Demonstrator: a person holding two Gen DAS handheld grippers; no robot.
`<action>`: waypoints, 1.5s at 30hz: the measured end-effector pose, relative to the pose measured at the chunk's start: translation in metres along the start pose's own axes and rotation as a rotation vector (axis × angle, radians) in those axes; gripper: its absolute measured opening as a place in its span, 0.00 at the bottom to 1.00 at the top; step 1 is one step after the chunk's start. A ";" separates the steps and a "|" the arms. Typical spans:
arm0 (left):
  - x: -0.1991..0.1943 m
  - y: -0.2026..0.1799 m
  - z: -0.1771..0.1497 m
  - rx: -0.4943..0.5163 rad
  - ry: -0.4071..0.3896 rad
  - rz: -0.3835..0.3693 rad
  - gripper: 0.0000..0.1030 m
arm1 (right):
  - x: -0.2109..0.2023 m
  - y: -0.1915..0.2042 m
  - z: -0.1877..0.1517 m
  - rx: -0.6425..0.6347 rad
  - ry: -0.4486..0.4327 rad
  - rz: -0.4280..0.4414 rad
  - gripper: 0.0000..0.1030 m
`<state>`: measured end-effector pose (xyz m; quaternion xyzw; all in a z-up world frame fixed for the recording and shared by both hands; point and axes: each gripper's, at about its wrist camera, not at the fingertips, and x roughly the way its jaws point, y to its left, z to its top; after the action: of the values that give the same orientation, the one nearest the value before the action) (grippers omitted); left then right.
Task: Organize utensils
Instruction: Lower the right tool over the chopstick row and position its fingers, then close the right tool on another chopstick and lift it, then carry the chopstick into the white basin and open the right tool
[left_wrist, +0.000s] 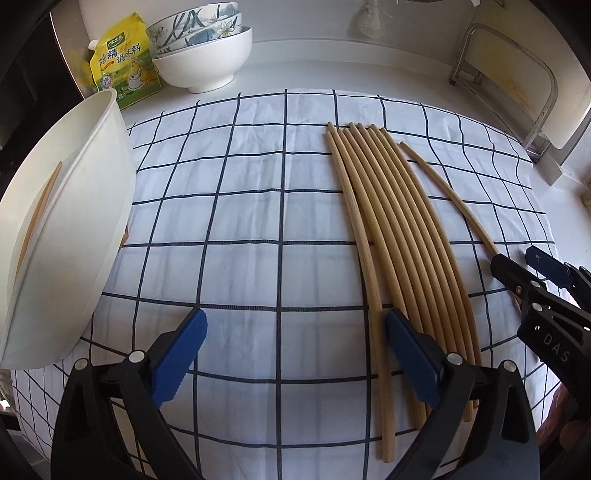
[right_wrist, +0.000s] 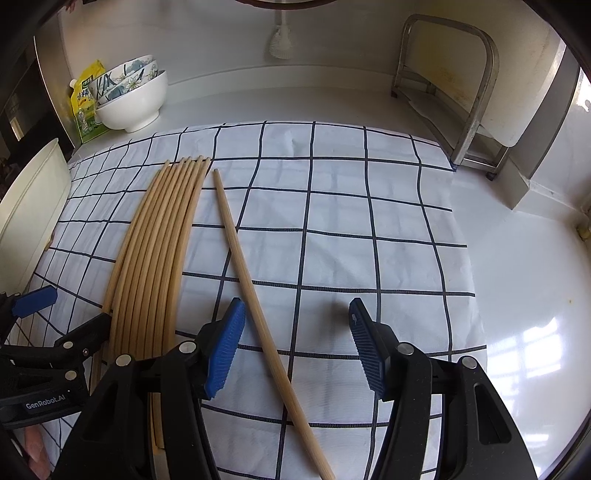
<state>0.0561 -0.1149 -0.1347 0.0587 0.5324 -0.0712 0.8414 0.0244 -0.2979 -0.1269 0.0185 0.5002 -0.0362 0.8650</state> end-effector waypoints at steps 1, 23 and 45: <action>0.001 0.002 0.001 -0.005 -0.001 0.005 0.92 | 0.000 0.000 0.000 -0.002 -0.001 0.000 0.55; -0.001 0.005 0.022 -0.001 -0.038 -0.060 0.08 | 0.005 0.026 0.012 -0.060 -0.005 0.112 0.07; -0.104 0.108 0.048 -0.075 -0.118 -0.151 0.07 | -0.088 0.116 0.071 -0.026 -0.094 0.271 0.06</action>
<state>0.0746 -0.0116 -0.0178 -0.0175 0.4873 -0.1176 0.8651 0.0517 -0.1832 -0.0158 0.0729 0.4526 0.0866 0.8845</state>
